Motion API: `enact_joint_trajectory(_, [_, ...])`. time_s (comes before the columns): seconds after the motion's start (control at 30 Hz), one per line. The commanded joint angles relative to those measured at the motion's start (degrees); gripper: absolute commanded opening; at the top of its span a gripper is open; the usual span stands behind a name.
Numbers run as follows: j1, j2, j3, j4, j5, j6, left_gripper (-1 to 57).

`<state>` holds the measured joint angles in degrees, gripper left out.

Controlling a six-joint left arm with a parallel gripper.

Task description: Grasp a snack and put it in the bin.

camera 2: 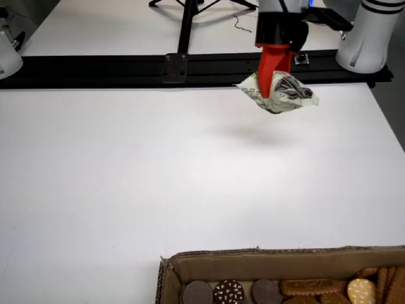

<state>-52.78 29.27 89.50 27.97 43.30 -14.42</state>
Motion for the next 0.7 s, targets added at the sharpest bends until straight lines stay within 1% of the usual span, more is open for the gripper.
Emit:
enact_joint_trajectory(0.03, [-0.3, -1.4, -0.3, 0.4, -0.6, 1.3, -0.3])
enact_joint_trajectory(0.17, [-0.5, -2.1, -1.7, 0.6, -1.2, 2.8, -0.4])
enact_joint_trajectory(0.3, [-0.4, -1.2, -5.8, 0.8, -0.8, 5.1, -0.4])
enact_joint_trajectory(0.53, [1.2, 4.4, -17.1, 0.8, 1.2, 9.7, -0.4])
enact_joint_trajectory(0.7, [3.2, 8.2, -23.9, 0.7, 1.3, 12.0, -0.4])
